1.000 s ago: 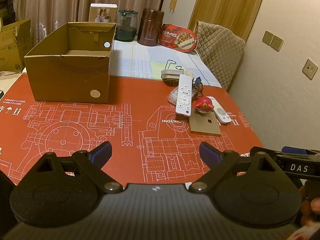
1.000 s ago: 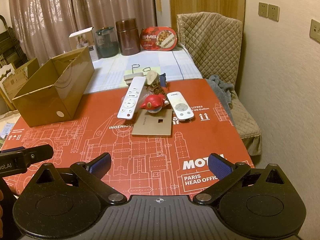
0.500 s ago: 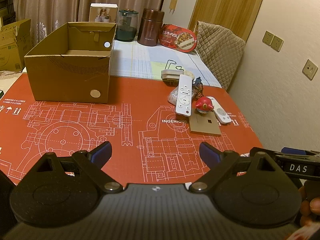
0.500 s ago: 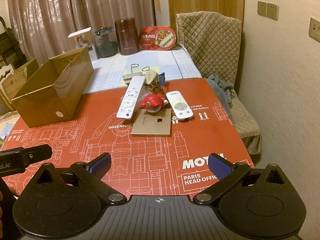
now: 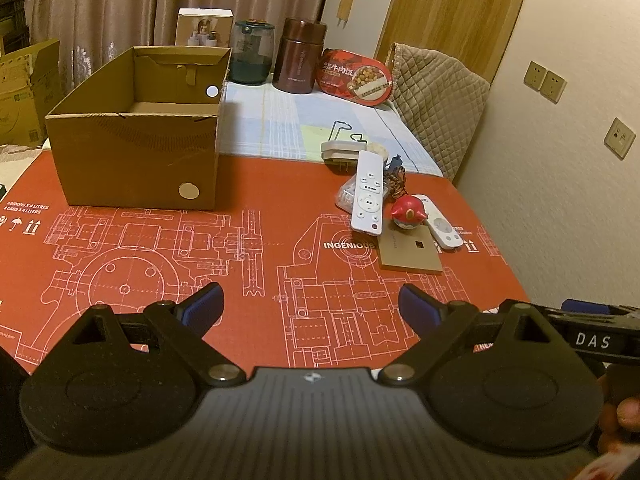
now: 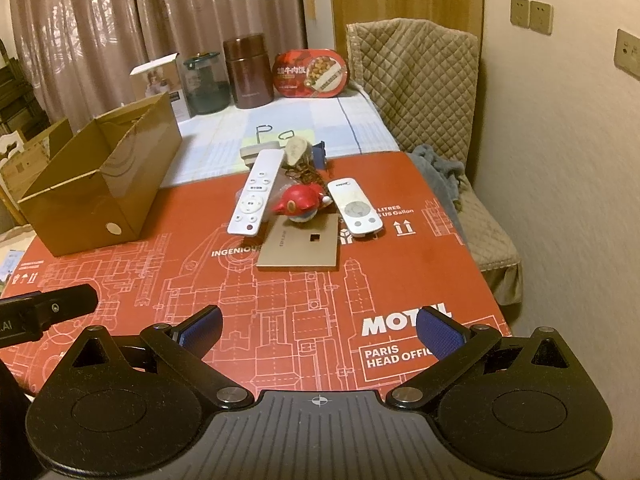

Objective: Organize rigid objects
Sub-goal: 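Grasp the white remote with the left tool while the right tool grasps the Midea remote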

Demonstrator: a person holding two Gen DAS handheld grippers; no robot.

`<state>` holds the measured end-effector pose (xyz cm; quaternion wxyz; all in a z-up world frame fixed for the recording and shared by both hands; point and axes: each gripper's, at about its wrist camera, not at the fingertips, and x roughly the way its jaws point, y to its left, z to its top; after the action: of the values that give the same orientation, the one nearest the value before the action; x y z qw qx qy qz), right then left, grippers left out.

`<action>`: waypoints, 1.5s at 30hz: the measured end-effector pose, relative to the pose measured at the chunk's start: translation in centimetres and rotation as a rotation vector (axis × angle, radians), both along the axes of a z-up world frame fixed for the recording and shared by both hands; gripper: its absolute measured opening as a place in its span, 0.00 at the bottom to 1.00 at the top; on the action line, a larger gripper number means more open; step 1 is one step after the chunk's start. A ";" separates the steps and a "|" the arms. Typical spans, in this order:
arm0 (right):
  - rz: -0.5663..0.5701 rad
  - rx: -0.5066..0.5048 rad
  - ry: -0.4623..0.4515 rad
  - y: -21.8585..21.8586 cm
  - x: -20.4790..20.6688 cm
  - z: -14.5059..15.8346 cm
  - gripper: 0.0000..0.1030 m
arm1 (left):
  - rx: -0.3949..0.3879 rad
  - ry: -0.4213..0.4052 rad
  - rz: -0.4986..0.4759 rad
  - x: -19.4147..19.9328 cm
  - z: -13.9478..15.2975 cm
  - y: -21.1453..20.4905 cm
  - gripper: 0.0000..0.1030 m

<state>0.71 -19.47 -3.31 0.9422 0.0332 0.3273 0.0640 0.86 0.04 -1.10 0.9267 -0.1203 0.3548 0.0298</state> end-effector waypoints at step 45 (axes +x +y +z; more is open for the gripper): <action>0.032 -0.092 0.028 -2.9 18.0 -4.0 0.69 | 0.151 0.001 -0.288 20.3 -9.6 -5.8 0.47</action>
<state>18.75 -22.40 -7.33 0.9368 -0.0146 0.3436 0.0637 21.12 -5.77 -10.71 0.9276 0.0018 0.3657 -0.0766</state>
